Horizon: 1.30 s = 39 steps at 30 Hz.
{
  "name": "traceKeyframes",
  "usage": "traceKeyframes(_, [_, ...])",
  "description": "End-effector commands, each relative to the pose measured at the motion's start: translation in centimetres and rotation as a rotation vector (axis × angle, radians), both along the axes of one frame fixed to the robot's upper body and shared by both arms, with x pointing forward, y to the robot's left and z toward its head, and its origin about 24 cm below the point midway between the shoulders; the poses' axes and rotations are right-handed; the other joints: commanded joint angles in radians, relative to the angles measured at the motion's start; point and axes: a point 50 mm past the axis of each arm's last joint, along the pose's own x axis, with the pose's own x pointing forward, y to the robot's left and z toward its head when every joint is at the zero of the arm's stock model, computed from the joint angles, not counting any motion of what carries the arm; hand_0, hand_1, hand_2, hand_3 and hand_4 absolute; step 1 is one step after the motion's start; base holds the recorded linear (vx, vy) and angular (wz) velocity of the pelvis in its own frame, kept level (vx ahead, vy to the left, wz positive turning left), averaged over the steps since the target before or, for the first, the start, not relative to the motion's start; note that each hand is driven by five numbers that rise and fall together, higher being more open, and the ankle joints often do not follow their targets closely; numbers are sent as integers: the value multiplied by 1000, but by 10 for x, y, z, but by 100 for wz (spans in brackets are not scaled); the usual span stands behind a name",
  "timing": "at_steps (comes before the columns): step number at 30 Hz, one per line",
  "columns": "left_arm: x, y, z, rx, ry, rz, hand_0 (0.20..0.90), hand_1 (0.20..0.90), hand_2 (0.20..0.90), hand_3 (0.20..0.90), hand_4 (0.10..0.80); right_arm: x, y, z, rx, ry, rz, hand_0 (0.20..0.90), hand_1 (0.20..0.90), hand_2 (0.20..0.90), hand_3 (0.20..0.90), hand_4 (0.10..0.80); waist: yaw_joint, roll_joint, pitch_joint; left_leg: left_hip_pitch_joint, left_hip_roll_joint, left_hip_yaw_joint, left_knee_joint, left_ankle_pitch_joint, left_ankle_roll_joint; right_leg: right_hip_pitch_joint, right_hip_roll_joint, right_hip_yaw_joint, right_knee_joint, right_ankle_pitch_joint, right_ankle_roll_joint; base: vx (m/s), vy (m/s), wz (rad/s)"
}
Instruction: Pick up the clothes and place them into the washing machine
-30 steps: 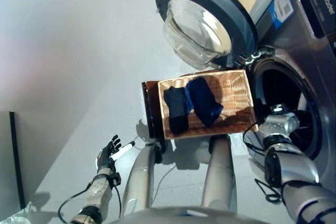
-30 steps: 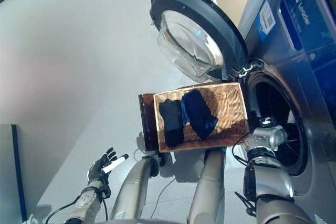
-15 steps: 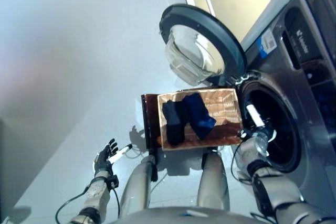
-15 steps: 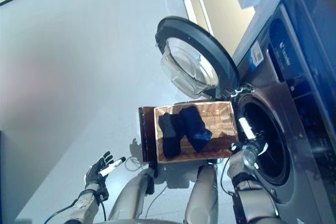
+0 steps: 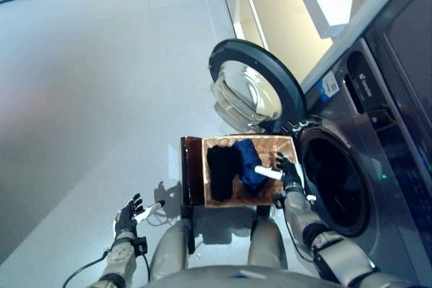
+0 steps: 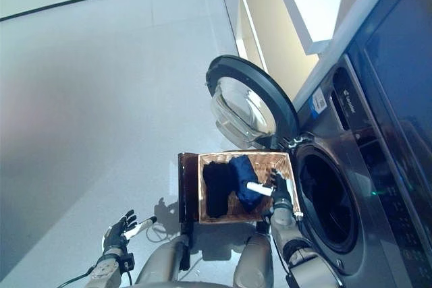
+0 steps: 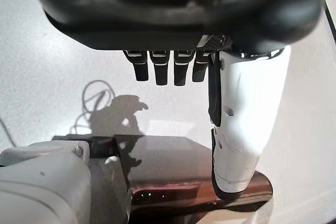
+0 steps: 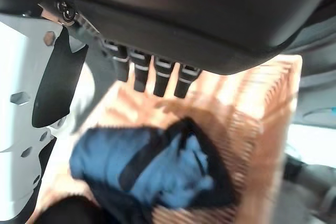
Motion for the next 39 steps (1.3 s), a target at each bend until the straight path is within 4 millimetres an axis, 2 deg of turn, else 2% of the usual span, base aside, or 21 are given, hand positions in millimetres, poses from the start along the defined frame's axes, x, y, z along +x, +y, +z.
traceKeyframes(1, [16,23,14,105,-56,24,900,900,900,900,800,10,-2,6,-153,-1,38,900,900,900,900,800,26,-29,-15,-41,14,-16,53,-13,-79,-7,-57,-8,-116,247,8,-35,16,19])
traceKeyframes(5, [18,23,15,112,-64,2,900,900,900,900,800,12,-2,6,-232,35,71,900,900,900,900,800,45,-21,-12,-60,3,-25,74,-16,-76,-6,-64,-18,-117,250,8,-27,17,15])
traceKeyframes(12, [20,24,17,120,-68,2,900,900,900,900,800,13,-9,8,-244,36,24,900,900,900,900,800,55,-17,-10,-99,-8,-34,104,-20,-74,-21,-74,-22,-107,251,9,-13,16,13])
traceKeyframes(16, [26,18,18,110,-93,-3,900,900,900,900,800,29,-16,23,-281,-20,-11,900,900,900,900,800,57,-1,24,-137,-18,-37,145,-28,-72,-48,-80,-13,-70,242,3,-47,31,5])
traceKeyframes(22, [27,17,20,109,-108,2,900,900,900,900,800,40,-15,34,-293,-77,-35,900,900,900,900,800,55,8,50,-150,-13,-31,167,-33,-72,-66,-74,-1,-55,238,-2,-14,20,9])
traceKeyframes(29, [20,22,17,119,-86,47,900,900,900,900,800,38,-3,35,-227,-153,-42,900,900,900,900,800,32,-11,40,-150,-5,-21,173,-47,-71,-79,-71,14,-52,238,-1,19,5,-2])
traceKeyframes(39, [24,20,19,145,-107,67,900,900,900,900,800,33,-16,36,-326,-159,-132,900,900,900,900,800,20,-8,57,-177,-8,-15,189,-49,-70,-108,-72,20,-44,242,-3,1,1,-1])
